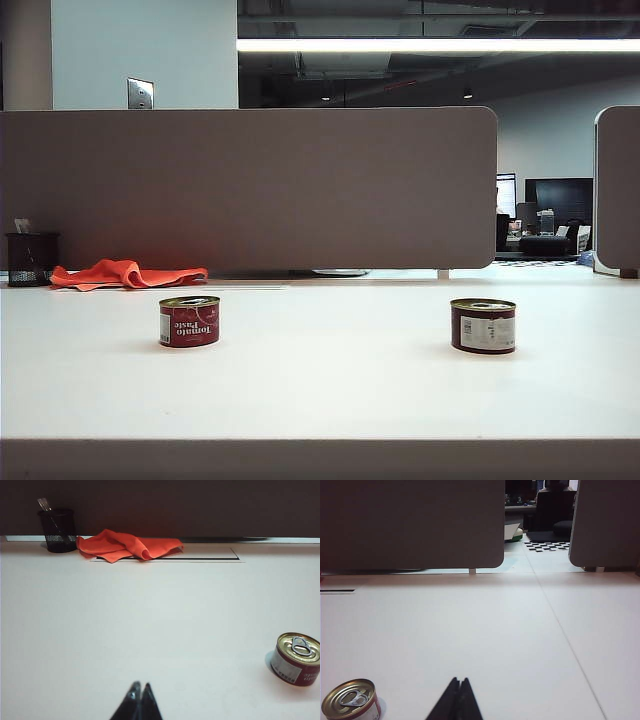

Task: Stack a can of tomatoes on the right onto the can of tomatoes on the left.

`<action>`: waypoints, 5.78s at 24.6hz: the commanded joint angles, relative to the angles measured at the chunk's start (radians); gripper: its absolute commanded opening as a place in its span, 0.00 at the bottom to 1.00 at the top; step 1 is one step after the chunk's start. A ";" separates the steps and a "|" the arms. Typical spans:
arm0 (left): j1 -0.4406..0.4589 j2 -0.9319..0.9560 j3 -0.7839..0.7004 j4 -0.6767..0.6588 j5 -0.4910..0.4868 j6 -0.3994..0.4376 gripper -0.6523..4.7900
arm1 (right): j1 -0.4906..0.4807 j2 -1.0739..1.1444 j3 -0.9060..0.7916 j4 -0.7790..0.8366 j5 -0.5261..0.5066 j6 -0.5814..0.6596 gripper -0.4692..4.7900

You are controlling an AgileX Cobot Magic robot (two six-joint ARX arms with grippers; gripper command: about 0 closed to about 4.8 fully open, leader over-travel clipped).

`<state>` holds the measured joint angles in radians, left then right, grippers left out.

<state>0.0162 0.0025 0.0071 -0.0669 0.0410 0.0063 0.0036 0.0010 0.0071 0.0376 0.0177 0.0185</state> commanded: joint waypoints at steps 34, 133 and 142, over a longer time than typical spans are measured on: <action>-0.117 0.594 0.775 -0.122 0.204 0.018 0.11 | 0.045 0.687 0.877 -0.317 -0.078 -0.001 0.09; -0.204 0.800 0.906 -0.539 0.154 0.137 0.80 | 0.775 2.177 1.967 -0.760 0.001 0.056 0.53; -0.204 0.800 0.906 -0.539 0.154 0.137 0.80 | 0.778 2.195 1.967 -0.754 -0.021 0.056 0.61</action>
<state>-0.1883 0.8051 0.9100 -0.6117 0.1967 0.1398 0.7788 2.2059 1.9652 -0.7406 0.0032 0.0780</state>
